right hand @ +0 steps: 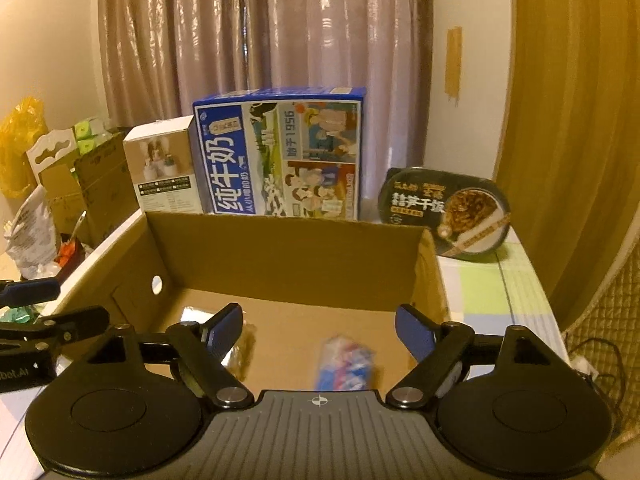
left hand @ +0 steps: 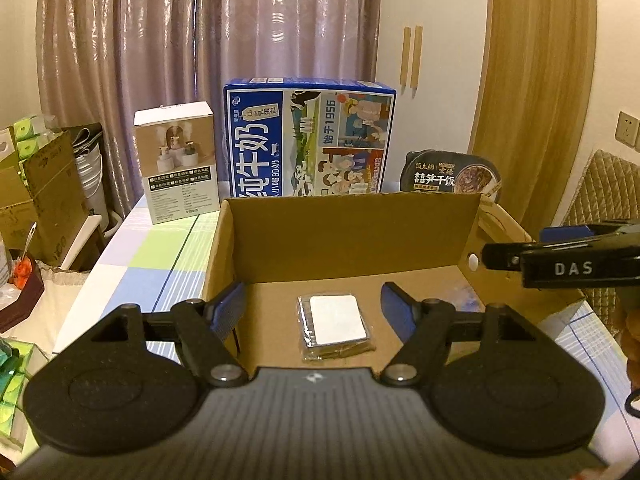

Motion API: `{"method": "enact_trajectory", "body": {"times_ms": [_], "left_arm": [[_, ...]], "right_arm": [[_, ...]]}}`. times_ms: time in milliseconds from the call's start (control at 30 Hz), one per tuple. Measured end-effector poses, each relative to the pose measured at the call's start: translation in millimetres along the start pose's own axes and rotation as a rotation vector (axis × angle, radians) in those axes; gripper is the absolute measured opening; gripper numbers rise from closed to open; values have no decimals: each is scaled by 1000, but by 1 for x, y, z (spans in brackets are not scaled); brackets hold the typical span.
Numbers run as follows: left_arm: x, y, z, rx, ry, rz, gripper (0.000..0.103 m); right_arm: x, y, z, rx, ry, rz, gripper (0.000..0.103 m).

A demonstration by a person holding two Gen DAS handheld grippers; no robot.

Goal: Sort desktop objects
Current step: 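Open both tools to drop the held items into the cardboard box, then withdraw both tools from the box back over the table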

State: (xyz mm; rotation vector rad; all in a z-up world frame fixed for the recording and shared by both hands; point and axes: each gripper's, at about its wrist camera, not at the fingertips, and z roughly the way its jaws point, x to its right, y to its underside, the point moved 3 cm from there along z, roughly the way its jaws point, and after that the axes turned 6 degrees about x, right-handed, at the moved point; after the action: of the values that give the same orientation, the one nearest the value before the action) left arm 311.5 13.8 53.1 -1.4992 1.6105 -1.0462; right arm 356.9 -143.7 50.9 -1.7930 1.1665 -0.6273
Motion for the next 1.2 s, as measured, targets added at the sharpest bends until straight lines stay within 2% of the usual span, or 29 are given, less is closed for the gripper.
{"method": "enact_trajectory", "body": {"times_ms": [400,667,900,1200], "left_arm": [[-5,13,-43,-11,-20,-20,72],[-6,24,-95,8,-50,-23,79],[-5,55,-138,-26,-66,-27,83],[5,107,-181,-93,-67,6,88]], "right_arm": [[8,18,-60,2,5,50,81],[-6,56,-111,-30,-20,43,83],[-11,97,-152,-72,-25,54,84],[-6,130,-190,-101,-8,79,86]]}}
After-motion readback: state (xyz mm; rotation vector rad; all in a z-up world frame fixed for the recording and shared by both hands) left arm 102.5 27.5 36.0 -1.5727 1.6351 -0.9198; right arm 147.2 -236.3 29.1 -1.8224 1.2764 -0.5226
